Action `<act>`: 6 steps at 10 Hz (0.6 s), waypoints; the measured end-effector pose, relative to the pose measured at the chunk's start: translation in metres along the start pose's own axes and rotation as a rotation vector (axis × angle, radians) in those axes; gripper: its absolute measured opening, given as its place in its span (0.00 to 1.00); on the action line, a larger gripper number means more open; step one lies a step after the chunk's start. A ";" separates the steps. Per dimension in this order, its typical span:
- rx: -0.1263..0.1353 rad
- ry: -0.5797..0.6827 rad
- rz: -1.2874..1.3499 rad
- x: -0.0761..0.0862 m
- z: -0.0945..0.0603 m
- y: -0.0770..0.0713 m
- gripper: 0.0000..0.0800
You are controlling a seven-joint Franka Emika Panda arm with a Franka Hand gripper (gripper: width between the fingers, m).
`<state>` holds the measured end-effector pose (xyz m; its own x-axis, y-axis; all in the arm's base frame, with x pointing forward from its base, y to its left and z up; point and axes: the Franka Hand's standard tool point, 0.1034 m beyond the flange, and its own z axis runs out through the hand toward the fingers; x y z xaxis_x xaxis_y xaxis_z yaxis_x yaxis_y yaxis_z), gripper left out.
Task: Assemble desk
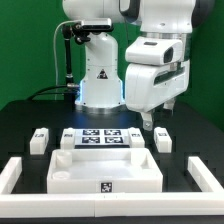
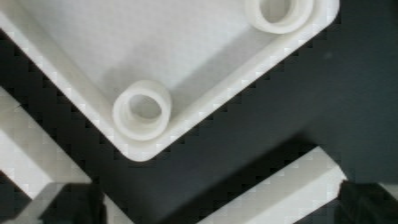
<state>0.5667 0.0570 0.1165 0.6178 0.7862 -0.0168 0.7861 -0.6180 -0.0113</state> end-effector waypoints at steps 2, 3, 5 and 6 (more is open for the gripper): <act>0.000 0.000 0.000 0.000 0.000 0.000 0.81; 0.000 0.000 0.000 0.000 0.000 0.000 0.81; 0.000 0.000 0.000 0.000 0.000 0.000 0.81; 0.000 0.000 0.000 0.000 0.000 0.000 0.81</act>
Offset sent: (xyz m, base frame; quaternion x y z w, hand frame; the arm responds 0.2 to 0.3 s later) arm 0.0000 0.0000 0.0000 0.0000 0.0000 0.0000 1.0000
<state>0.5667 0.0570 0.1163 0.6179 0.7861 -0.0170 0.7860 -0.6181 -0.0115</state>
